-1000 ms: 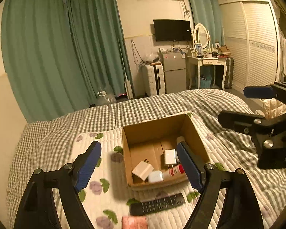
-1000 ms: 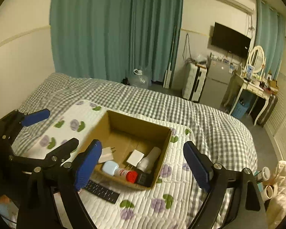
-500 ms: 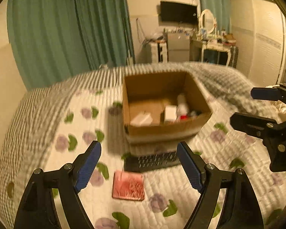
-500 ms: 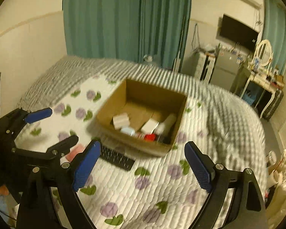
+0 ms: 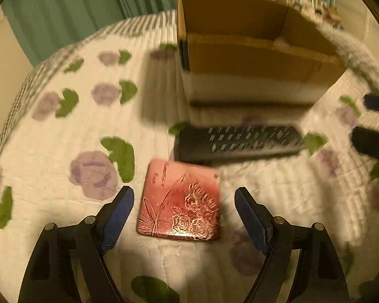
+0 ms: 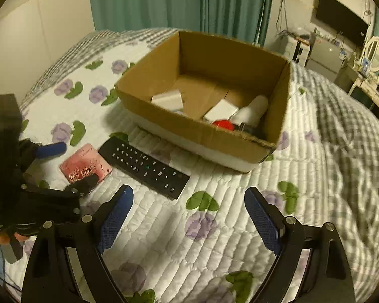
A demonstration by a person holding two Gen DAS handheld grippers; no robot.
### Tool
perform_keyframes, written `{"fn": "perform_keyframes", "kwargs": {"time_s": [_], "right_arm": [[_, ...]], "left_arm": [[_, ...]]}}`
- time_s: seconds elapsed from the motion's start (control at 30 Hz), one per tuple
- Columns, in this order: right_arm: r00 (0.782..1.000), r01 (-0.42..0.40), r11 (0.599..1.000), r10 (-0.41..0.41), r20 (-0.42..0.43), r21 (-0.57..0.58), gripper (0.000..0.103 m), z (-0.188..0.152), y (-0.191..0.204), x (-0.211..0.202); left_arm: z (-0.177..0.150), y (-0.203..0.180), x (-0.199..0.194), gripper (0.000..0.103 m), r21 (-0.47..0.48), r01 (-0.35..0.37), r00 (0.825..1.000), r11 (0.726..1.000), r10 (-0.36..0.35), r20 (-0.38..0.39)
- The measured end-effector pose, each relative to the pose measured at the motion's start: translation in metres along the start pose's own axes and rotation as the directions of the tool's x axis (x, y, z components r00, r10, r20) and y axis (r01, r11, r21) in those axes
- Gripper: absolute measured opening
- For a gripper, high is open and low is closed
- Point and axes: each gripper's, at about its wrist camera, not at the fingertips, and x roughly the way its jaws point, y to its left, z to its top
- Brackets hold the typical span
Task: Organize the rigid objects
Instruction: 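Grasp the pink rose card with the left tool while the right tool grasps the black remote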
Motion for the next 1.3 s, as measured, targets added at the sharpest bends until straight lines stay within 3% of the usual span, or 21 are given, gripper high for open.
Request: {"fn": "perform_keyframes", "kwargs": {"time_s": [0.13, 0.2, 0.33, 0.53, 0.73, 0.83, 0.97, 1.07, 1.17, 1.3], "right_arm": [[1.000, -0.024, 1.000, 0.024, -0.017, 0.016, 0.090, -0.002, -0.003, 0.008], [0.999, -0.026, 0.999, 0.026, -0.019, 0.020, 0.090, -0.002, -0.004, 0.008], [1.000, -0.026, 0.999, 0.026, -0.008, 0.022, 0.090, -0.003, -0.004, 0.004], [1.000, -0.016, 1.000, 0.016, -0.002, -0.005, 0.090, -0.002, 0.000, -0.003], [0.999, -0.032, 0.994, 0.030, -0.023, -0.107, 0.090, 0.009, 0.016, 0.002], [0.996, -0.076, 0.982, 0.066, -0.061, -0.174, 0.090, 0.015, 0.030, 0.016], [0.988, -0.118, 0.958, 0.086, -0.129, -0.260, 0.077, 0.021, 0.056, 0.045], [0.982, -0.132, 0.944, 0.083, -0.170, -0.303, 0.074, 0.025, 0.070, 0.070], [0.978, -0.128, 0.935, 0.063, -0.201, -0.330, 0.062, 0.029, 0.075, 0.093], [0.979, -0.109, 0.929, 0.038, -0.202, -0.353, 0.062, 0.032, 0.079, 0.111]], "left_arm": [[-0.006, -0.018, 0.014, 0.082, 0.092, -0.076, 0.997, 0.993, 0.078, -0.023], [-0.006, -0.020, 0.013, 0.071, 0.101, -0.069, 0.997, 0.993, 0.071, -0.025], [-0.010, -0.022, 0.003, 0.069, 0.105, -0.030, 0.999, 0.994, 0.033, -0.020], [-0.009, -0.015, -0.037, 0.069, 0.034, 0.045, 0.998, 0.998, -0.047, 0.052], [0.005, 0.008, -0.066, 0.069, -0.028, 0.046, 0.992, 0.999, -0.043, 0.122], [0.013, 0.020, -0.061, 0.069, -0.044, 0.040, 0.991, 0.998, -0.034, 0.131], [0.023, 0.034, -0.044, 0.069, -0.061, 0.043, 0.990, 0.997, -0.034, 0.134], [0.023, 0.041, -0.038, 0.069, -0.076, 0.055, 0.991, 0.996, -0.045, 0.129], [0.022, 0.047, -0.033, 0.069, -0.093, 0.067, 0.991, 0.993, -0.055, 0.125], [0.020, 0.056, -0.030, 0.069, -0.122, 0.091, 0.990, 0.988, -0.076, 0.120]]}}
